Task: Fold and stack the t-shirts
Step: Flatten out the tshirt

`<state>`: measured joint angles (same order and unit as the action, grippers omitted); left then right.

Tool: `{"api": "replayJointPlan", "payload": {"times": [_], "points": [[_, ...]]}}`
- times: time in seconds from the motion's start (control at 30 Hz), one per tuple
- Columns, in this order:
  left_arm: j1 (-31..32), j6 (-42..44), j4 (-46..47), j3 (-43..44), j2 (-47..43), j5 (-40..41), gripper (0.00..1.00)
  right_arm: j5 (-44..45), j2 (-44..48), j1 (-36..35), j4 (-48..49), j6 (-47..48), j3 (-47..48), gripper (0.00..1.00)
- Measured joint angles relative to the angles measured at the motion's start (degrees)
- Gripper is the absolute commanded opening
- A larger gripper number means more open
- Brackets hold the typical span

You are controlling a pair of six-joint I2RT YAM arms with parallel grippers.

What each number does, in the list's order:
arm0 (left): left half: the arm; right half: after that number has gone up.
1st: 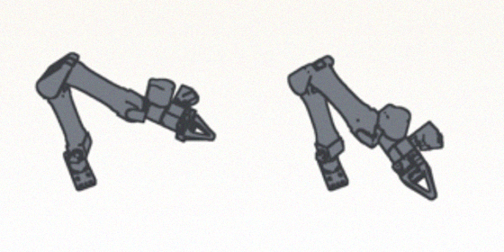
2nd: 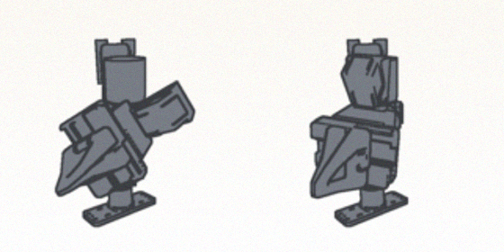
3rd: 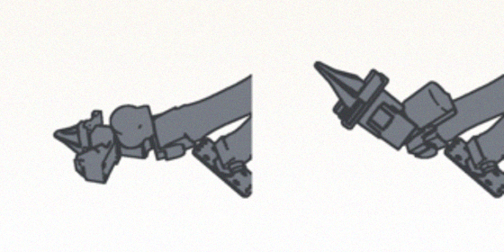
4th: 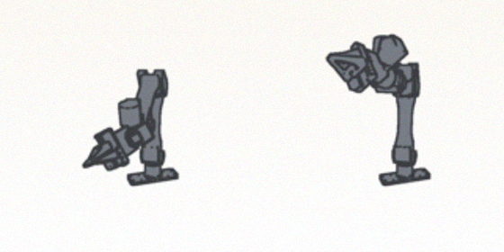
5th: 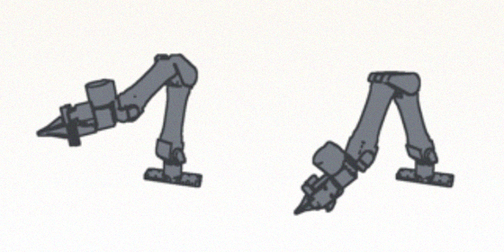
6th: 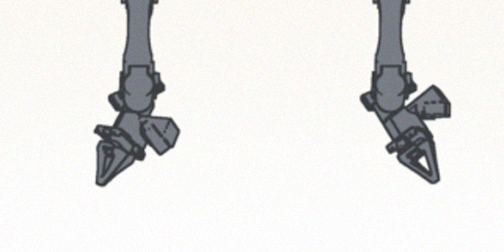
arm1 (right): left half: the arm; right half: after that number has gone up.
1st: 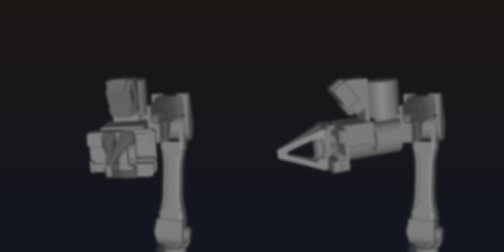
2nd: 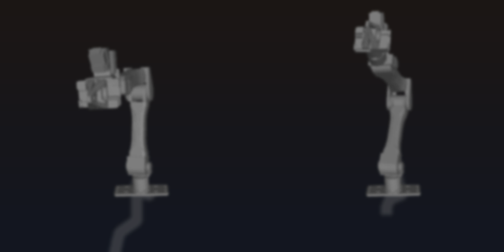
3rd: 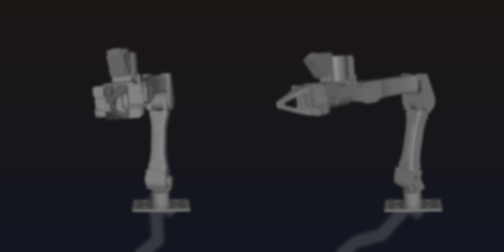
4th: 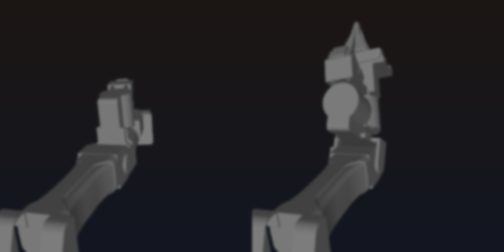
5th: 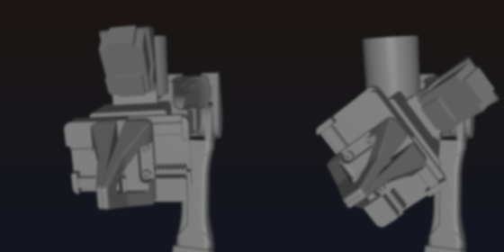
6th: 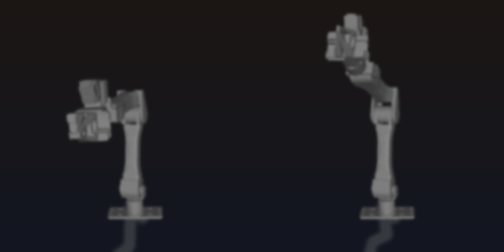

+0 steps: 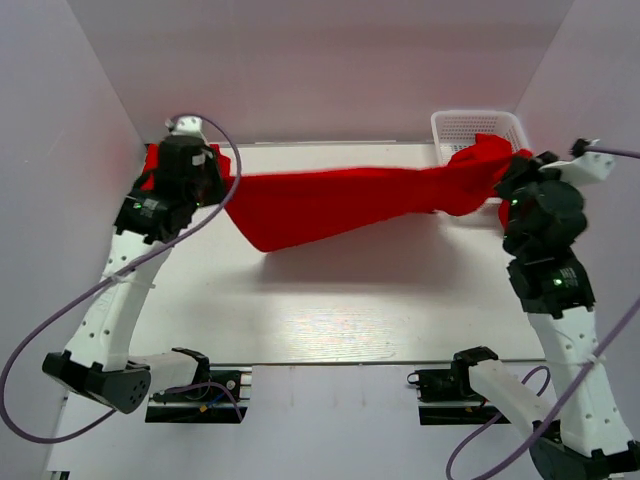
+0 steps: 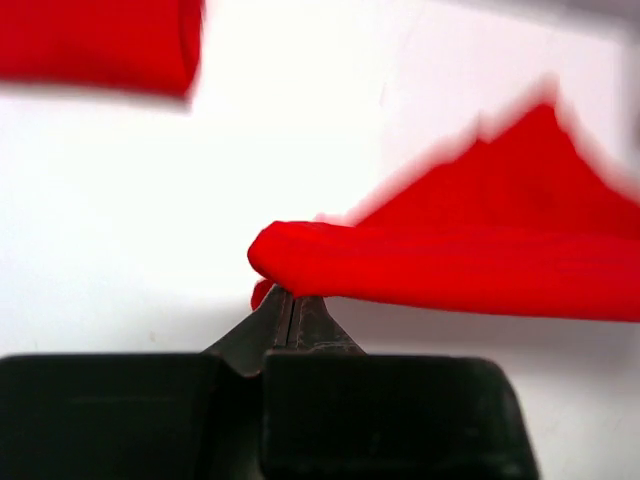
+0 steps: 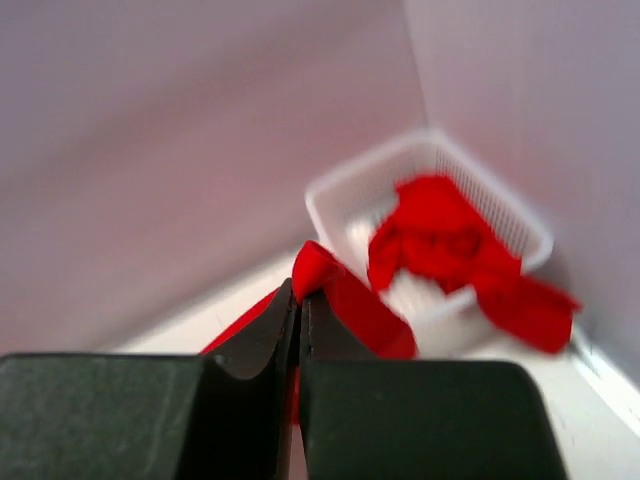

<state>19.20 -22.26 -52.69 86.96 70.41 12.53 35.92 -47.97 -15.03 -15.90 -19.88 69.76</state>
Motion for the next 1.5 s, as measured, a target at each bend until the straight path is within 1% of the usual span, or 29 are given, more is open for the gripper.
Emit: {"api": "replayJointPlan", "payload": {"times": [0.13, 0.23, 0.37, 0.47, 0.63, 0.73, 0.8, 0.83, 0.87, 0.9, 0.93, 0.97, 1.0, 1.03, 1.07, 1.1, 1.13, 1.2, 1.27, 1.33, 1.43, 1.5], "points": [[0.1, 0.5, -0.7, 12.7, 0.0, 5.2, 0.00, 2.3, 0.3, 0.0, 1.0, 5.3, 7.9, 0.00], [0.1, 2.1, -0.8, 22.5, 0.3, 8.2, 0.00, 2.5, -1.5, -0.1, 0.9, 9.4, 16.0, 0.00], [0.2, 5.5, 1.9, 31.2, 1.1, 9.9, 0.00, 0.9, -4.4, -0.5, 1.2, 13.0, 26.1, 0.00], [0.3, 7.5, 4.0, 33.3, 2.0, 10.8, 0.00, -0.3, -6.0, -0.5, 1.2, 14.5, 29.5, 0.00], [0.3, 9.7, 7.6, 31.5, 6.6, 14.9, 0.00, -1.3, -10.2, -0.5, 1.2, 15.4, 28.5, 0.00], [0.3, 10.9, 8.3, 30.9, 12.6, 18.3, 0.00, -1.6, -16.0, -0.4, 0.9, 15.5, 27.6, 0.00], [0.0, 11.9, 8.2, 33.0, 18.8, 19.5, 0.00, -2.1, -20.7, -0.3, 1.0, 15.3, 27.6, 0.00], [-0.2, 12.5, 7.7, 35.4, 22.6, 19.9, 0.00, -2.4, -23.6, -0.3, 0.7, 15.2, 27.9, 0.00], [-0.7, 13.7, 7.3, 41.3, 29.6, 20.2, 0.00, -3.0, -27.0, 0.0, 0.5, 15.1, 28.9, 0.00], [-0.8, 13.9, 7.7, 42.5, 31.1, 20.3, 0.00, -3.5, -29.7, 0.0, 0.7, 15.1, 29.7, 0.00], [-1.1, 14.7, 6.6, 47.5, 35.3, 20.3, 0.00, -4.0, -33.3, 0.3, -1.6, 15.1, 32.7, 0.00], [-1.4, 15.6, 7.3, 52.4, 39.5, 20.2, 0.00, -4.9, -37.7, 0.5, -3.2, 15.0, 37.8, 0.00], [-1.7, 16.5, 8.7, 55.3, 42.2, 20.2, 0.00, -5.6, -42.1, 0.7, -4.0, 15.0, 43.4, 0.00], [-1.9, 17.5, 10.8, 55.8, 43.3, 20.1, 0.00, -6.4, -46.4, 0.8, -4.6, 15.1, 50.2, 0.00], [-2.1, 18.4, 12.3, 55.4, 43.4, 20.1, 0.00, -7.4, -48.4, 0.9, -4.6, 15.4, 53.7, 0.00], [-2.2, 19.3, 14.6, 54.5, 42.7, 20.0, 0.00, -7.7, -51.8, 1.0, -4.3, 15.5, 60.6, 0.00], [-2.3, 20.1, 16.7, 53.2, 41.5, 19.8, 0.00, -8.3, -52.3, 1.0, -2.9, 15.6, 62.6, 0.00], [-2.3, 21.7, 18.9, 52.5, 39.1, 19.8, 0.00, -9.0, -49.4, 1.1, -1.1, 15.8, 62.1, 0.00], [-2.3, 23.3, 21.4, 51.4, 35.2, 19.9, 0.00, -9.8, -43.4, 1.2, 1.4, 15.8, 57.4, 0.00], [-2.1, 24.5, 23.9, 47.2, 29.2, 19.8, 0.00, -10.7, -35.2, 1.2, 2.0, 15.5, 50.5, 0.00], [-2.1, 25.0, 26.7, 36.8, 18.4, 19.4, 0.00, -12.0, -22.6, 1.2, 3.6, 13.9, 37.6, 0.00], [-2.1, 24.3, 29.3, 25.0, 10.2, 18.1, 0.00, -13.7, -15.6, 1.2, 4.2, 11.6, 29.2, 0.00]]}}
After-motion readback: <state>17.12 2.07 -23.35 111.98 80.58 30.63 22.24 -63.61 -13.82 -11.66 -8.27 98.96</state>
